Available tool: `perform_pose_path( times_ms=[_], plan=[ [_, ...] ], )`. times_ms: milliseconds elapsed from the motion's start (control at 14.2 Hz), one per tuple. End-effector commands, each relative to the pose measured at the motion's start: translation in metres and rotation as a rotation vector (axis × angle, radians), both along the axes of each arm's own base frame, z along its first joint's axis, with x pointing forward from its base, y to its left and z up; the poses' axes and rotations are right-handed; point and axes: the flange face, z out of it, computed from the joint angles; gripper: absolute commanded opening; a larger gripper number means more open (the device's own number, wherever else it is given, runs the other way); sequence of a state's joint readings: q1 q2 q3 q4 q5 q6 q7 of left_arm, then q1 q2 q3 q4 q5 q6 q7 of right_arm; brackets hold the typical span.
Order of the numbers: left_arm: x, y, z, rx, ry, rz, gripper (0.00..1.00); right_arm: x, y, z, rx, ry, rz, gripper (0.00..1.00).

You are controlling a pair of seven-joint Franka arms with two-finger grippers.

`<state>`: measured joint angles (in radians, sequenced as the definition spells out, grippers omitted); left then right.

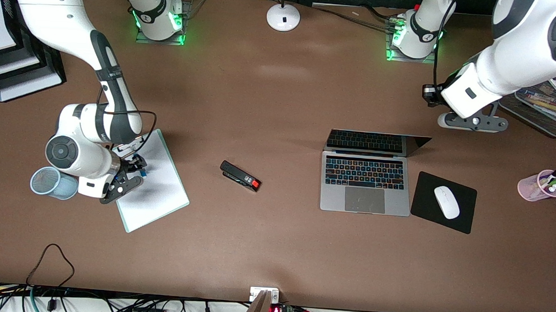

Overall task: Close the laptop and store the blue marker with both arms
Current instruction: 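Move the right gripper down toward the blue marker on the clipboard, then grasp the blue marker with the right gripper while the left gripper reaches the laptop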

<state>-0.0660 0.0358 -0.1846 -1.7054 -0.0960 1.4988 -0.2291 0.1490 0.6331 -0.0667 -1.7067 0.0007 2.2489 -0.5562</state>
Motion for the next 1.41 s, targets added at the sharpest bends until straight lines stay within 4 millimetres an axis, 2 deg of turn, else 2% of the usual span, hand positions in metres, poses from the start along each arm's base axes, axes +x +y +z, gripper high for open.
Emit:
perform_pose_path(
  times_ms=[0,212,353,495,777,1060,1343],
  plan=[
    [-0.030,-0.013,-0.014,0.008,-0.024,0.009,0.00,-0.009,0.002,-0.009,0.015,-0.021,0.021,0.72],
    [-0.045,-0.026,-0.040,0.012,-0.070,-0.009,0.00,-0.012,0.006,-0.013,0.017,-0.017,0.018,0.69],
    [-0.047,-0.027,-0.053,0.015,-0.069,-0.003,0.00,-0.013,0.006,-0.016,0.026,-0.013,0.003,0.67],
    [-0.055,-0.025,-0.068,0.019,-0.084,0.001,0.00,-0.013,0.007,-0.017,0.026,-0.013,0.005,0.61],
    [-0.067,-0.040,-0.117,0.014,-0.156,-0.008,0.00,-0.013,0.006,-0.024,0.025,-0.010,0.004,0.50],
    [-0.066,-0.044,-0.136,0.000,-0.200,-0.008,0.00,-0.014,0.006,-0.027,0.025,-0.007,0.002,0.41],
    [-0.056,-0.046,-0.156,-0.021,-0.235,-0.001,0.00,-0.013,0.006,-0.027,0.030,-0.012,-0.003,0.34]
  ],
)
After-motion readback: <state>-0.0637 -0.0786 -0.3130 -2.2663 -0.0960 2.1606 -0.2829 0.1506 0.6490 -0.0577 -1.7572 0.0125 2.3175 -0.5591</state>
